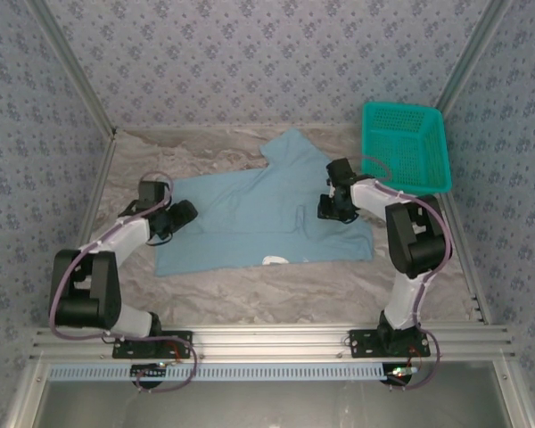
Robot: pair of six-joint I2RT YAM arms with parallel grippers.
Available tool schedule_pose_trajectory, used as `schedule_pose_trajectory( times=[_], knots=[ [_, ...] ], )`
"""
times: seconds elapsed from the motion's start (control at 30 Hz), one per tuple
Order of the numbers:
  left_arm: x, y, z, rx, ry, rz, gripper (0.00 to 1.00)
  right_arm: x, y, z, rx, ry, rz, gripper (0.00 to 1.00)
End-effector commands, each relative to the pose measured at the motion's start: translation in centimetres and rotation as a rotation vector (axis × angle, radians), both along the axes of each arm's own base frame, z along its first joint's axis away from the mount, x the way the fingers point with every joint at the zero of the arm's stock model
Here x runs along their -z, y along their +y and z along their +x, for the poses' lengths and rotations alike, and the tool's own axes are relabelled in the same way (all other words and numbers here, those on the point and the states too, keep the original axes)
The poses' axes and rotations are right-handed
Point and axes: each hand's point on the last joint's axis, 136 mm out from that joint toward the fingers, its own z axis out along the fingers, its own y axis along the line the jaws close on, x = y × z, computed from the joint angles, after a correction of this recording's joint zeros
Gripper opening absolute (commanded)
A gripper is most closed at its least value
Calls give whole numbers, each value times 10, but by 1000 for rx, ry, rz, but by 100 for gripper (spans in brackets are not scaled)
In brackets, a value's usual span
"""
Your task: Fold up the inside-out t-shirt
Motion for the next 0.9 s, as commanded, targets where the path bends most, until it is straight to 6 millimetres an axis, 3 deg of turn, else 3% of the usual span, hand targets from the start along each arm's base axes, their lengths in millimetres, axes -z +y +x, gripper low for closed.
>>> schedule_pose_trajectory(
  times=[0.0, 0.1, 0.3, 0.37, 0.43, 0.53, 0.7, 0.87],
  knots=[
    [4, -15, 6, 71, 5, -24, 76, 9, -23, -27, 47, 120, -39, 33],
    [14, -18, -2, 82, 35, -31, 76, 21, -38, -60, 69, 216, -62, 35],
    [9, -18, -15, 79, 27, -38, 76, 27, -52, -124, 110, 303, -88, 34],
    [2, -18, -18, 72, 7, -39, 76, 24, -52, -139, 112, 306, -92, 35],
    [-8, -16, -17, 63, -28, -31, 76, 17, -51, -139, 104, 286, -84, 36],
    [-25, -8, -6, 34, -99, 9, 76, -9, -48, -100, 71, 153, -77, 38],
    [-50, -4, 31, 36, -197, 63, 76, -68, -24, 8, -25, -153, -63, 47],
    [-57, -8, 72, 63, -239, 86, 77, -92, -8, 85, -29, -301, -62, 53]
  ],
)
